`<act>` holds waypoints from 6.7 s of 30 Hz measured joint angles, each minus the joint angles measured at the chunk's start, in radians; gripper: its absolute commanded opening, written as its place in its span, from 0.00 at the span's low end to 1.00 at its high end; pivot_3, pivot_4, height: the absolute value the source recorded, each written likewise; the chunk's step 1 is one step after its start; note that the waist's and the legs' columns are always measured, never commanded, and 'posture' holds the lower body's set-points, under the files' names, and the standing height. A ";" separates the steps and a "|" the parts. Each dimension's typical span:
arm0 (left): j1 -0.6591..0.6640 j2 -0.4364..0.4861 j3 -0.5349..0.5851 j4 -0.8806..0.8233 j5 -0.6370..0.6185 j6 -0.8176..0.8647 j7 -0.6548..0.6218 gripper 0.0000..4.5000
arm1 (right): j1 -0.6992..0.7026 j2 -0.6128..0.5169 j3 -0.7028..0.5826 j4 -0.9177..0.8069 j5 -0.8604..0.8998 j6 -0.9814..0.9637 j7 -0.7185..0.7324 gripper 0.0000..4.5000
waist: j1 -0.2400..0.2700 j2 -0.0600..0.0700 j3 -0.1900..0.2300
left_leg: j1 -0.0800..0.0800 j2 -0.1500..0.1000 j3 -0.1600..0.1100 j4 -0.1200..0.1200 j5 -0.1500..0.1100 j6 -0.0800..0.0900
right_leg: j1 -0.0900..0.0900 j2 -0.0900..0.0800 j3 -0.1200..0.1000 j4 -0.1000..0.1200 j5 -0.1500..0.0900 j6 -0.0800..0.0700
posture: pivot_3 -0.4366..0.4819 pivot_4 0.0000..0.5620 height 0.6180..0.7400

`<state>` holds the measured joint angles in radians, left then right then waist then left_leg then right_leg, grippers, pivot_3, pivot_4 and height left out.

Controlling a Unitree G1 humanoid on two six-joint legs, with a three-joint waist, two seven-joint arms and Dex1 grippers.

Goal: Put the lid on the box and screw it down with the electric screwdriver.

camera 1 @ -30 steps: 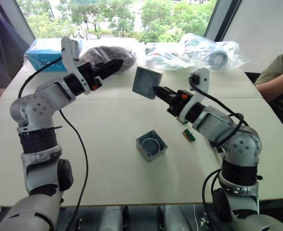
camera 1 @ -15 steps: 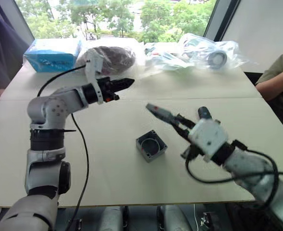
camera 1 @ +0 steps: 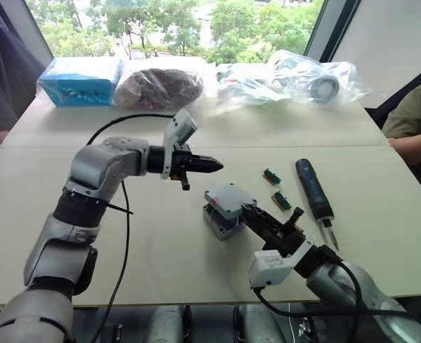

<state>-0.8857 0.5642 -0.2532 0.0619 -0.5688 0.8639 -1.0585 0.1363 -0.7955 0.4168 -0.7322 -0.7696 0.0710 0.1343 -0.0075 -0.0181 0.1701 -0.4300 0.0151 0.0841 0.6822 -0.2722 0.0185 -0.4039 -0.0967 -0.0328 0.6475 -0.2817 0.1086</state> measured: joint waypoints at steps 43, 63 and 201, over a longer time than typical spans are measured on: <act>0.037 -0.076 -0.135 0.056 0.279 -0.230 -0.112 0.02 | 0.069 0.259 -0.112 0.130 -0.234 -0.209 0.088 0.02 | 0.020 0.000 0.000 | 0.004 0.000 -0.001 0.001 0.000 0.000 | 0.004 0.000 0.000 0.002 0.000 0.000 | 0.48 0.27 1.00; 0.037 -0.127 -0.163 0.080 0.376 -0.336 -0.116 0.02 | 0.089 0.300 -0.137 0.135 -0.286 -0.196 0.110 0.02 | 0.020 0.000 -0.001 | 0.005 -0.001 -0.002 0.002 0.000 0.000 | 0.006 0.000 -0.001 0.001 0.000 0.000 | 0.48 0.27 1.00; 0.135 -0.016 0.037 -0.174 0.113 -0.113 -0.056 0.00 | -0.118 0.265 -0.751 0.145 1.200 0.818 0.321 0.66 | 0.017 0.006 -0.013 | 0.006 -0.001 -0.006 -0.001 -0.005 0.008 | 0.009 -0.001 -0.006 0.000 -0.003 -0.007 | 0.48 0.27 1.00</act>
<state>-0.7511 0.5480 -0.2162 -0.1118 -0.4560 0.7505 -1.1148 0.0180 -0.5301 -0.3346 -0.5871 0.4302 0.8893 0.4557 0.0094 -0.0120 0.1572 -0.4237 0.0143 0.0776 0.6817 -0.2776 0.0270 -0.3946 -0.0980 -0.0393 0.6475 -0.2846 0.1019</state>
